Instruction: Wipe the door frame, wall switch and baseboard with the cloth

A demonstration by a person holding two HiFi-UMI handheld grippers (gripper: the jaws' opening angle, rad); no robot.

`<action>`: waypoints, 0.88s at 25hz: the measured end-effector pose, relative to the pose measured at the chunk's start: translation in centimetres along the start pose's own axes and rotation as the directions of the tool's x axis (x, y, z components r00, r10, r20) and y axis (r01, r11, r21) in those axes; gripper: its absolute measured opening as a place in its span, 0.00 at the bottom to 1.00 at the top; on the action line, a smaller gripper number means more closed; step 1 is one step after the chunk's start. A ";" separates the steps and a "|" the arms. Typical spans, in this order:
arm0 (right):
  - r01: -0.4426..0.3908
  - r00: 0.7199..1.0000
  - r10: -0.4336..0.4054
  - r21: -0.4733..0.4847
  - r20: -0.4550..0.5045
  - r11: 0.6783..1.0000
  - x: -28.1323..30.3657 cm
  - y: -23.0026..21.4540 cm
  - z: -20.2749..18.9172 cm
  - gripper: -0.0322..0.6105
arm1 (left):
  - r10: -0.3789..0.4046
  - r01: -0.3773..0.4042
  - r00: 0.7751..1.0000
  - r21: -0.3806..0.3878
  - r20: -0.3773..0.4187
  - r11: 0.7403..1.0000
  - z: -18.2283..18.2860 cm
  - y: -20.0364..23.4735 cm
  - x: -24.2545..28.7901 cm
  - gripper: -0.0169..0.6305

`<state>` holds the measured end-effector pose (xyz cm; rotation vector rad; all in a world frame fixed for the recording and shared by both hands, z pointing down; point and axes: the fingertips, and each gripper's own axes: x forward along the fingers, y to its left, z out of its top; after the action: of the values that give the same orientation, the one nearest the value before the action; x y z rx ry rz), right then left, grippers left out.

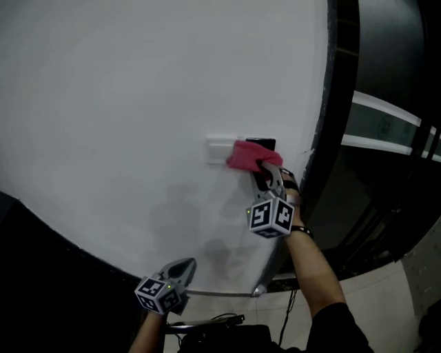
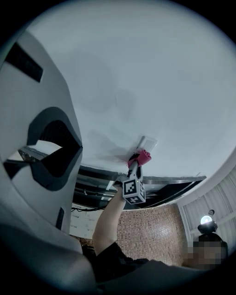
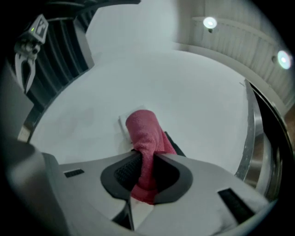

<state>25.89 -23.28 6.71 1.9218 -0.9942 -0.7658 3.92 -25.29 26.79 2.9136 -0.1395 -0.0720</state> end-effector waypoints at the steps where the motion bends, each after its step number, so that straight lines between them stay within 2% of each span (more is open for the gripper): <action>1: 0.003 1.000 -0.004 0.055 0.021 0.999 -0.1 -0.8 0.9 0.15 | 0.000 0.000 1.000 -0.001 0.001 1.000 0.0 0.1 0.0 0.03; 3: 0.018 0.997 -0.026 0.124 0.069 0.992 -0.2 -2.6 3.3 0.15 | -0.002 0.002 1.000 -0.007 0.010 1.000 0.1 0.5 -0.1 0.03; 6: 0.039 0.990 -0.059 0.153 0.131 0.988 0.2 -4.4 7.7 0.15 | 0.009 -0.008 1.000 -0.016 0.020 1.000 0.1 1.1 -0.4 0.03; 10: 0.085 0.988 -0.086 0.012 0.129 0.996 2.4 -4.2 10.7 0.15 | 0.027 -0.027 0.999 -0.022 0.025 0.999 0.4 1.6 -1.1 0.03; 13: 0.063 0.996 -0.054 -0.135 0.071 0.989 4.3 -1.3 10.1 0.15 | 0.038 -0.037 0.999 -0.026 0.036 0.999 0.6 2.1 -1.5 0.03; 15: 0.053 0.998 -0.043 -0.197 0.054 0.979 4.6 0.6 9.4 0.15 | 0.050 -0.049 0.998 -0.021 0.036 0.999 0.7 2.4 -1.9 0.03; 22: 0.001 1.000 0.004 -0.242 0.021 0.970 4.1 4.7 7.4 0.15 | 0.056 -0.055 0.998 -0.025 0.014 0.998 0.1 2.6 -2.7 0.03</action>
<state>20.47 -31.32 6.72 1.7047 -0.8719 -0.8671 1.04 -27.59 27.34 2.8831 -0.2202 -0.0860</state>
